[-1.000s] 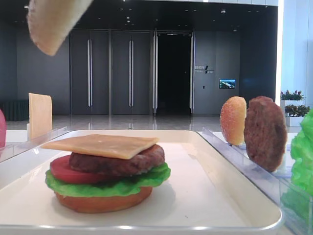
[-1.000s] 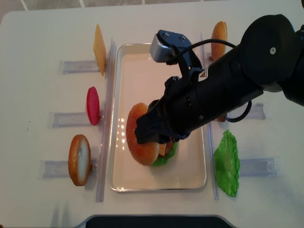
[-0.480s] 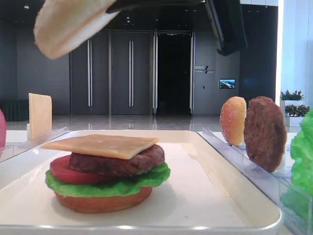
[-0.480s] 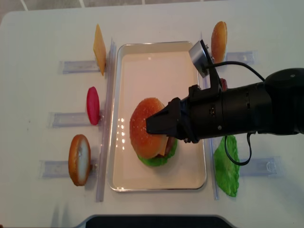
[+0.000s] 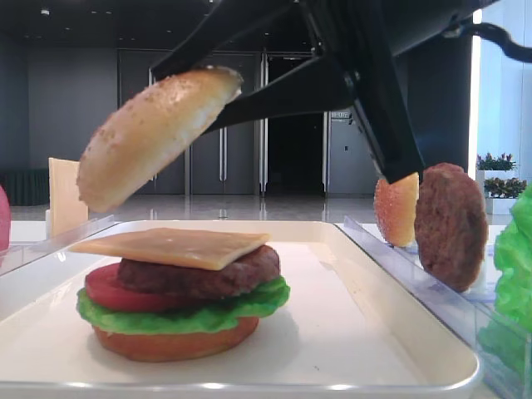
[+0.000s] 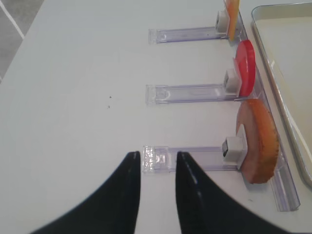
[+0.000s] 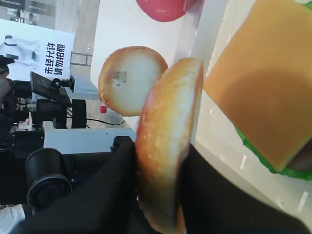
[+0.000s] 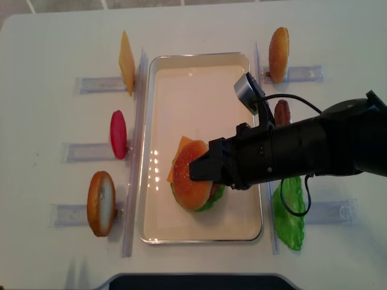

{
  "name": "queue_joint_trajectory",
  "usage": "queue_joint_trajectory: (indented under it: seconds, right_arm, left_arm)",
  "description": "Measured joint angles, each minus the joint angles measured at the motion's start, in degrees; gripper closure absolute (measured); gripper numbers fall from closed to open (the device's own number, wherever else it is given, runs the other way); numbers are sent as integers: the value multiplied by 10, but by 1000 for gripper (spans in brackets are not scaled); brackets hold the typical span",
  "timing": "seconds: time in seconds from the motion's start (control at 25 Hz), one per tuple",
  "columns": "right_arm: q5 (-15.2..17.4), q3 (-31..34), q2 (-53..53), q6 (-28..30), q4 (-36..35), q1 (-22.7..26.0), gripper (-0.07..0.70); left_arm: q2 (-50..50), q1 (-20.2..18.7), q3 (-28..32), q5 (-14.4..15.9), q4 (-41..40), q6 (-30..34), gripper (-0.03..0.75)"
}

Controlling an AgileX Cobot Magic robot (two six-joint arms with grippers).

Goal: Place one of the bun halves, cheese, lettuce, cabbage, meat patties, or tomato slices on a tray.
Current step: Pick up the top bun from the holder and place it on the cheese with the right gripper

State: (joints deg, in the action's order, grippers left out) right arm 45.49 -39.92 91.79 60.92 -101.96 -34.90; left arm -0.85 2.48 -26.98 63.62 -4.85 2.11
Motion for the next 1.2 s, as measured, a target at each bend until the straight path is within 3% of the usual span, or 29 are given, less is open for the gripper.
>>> queue_joint_trajectory:
  seconds: [1.2]
  right_arm:
    - [-4,-32,61,-1,-5,0,401]
  left_arm:
    - [0,0,0,0,0,0,523]
